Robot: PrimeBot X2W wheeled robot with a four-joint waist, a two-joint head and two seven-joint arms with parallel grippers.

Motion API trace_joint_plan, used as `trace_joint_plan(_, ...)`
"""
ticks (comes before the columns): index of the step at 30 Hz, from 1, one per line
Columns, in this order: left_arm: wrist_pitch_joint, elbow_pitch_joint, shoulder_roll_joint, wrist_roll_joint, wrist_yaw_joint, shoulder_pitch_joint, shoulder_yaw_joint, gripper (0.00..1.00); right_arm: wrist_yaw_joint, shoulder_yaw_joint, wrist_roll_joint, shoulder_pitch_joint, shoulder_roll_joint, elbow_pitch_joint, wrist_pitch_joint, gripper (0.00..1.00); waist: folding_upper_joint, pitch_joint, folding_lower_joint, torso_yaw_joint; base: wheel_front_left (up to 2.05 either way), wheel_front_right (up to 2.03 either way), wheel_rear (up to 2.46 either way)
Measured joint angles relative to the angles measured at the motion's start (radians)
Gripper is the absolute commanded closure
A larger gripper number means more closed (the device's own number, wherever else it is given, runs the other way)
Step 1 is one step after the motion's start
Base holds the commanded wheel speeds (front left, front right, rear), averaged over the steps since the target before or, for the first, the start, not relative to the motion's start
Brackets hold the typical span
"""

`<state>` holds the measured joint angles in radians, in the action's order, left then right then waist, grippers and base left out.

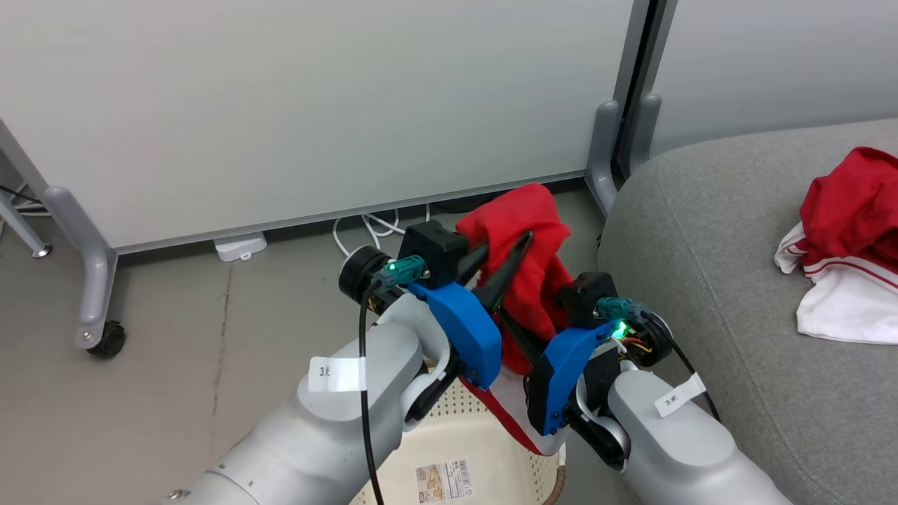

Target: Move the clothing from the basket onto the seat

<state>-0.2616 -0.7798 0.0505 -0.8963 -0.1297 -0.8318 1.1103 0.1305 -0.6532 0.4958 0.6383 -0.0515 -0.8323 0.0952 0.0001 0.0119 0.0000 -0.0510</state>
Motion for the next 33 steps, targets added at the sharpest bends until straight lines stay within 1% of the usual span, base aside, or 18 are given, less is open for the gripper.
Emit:
trace_joint_plan(9,0.0,0.001,0.0,0.008,0.0,0.001,-0.016,0.0,0.0,-0.008,0.007,0.01,0.0,-0.008,0.013,1.0,0.0,0.0,0.0,0.0,0.0,0.0,0.0)
trace_joint_plan(16,0.0,0.032,0.009,0.046,0.0,0.034,-0.079,0.0,0.0,-0.003,0.015,0.013,-0.007,-0.009,0.025,1.0,0.0,0.006,0.0,0.008,0.0,0.0,0.0)
trace_joint_plan(22,-0.001,0.093,0.048,0.119,0.0,0.12,-0.174,0.0,0.0,0.017,0.012,0.013,-0.019,0.012,0.041,1.0,0.0,0.015,0.0,0.021,0.0,0.0,0.0)
trace_joint_plan(33,-0.001,0.265,0.109,0.333,0.0,0.365,-0.439,0.0,0.0,0.075,-0.016,-0.003,-0.04,0.073,0.039,1.0,0.0,0.02,0.0,0.038,0.0,0.0,0.0)
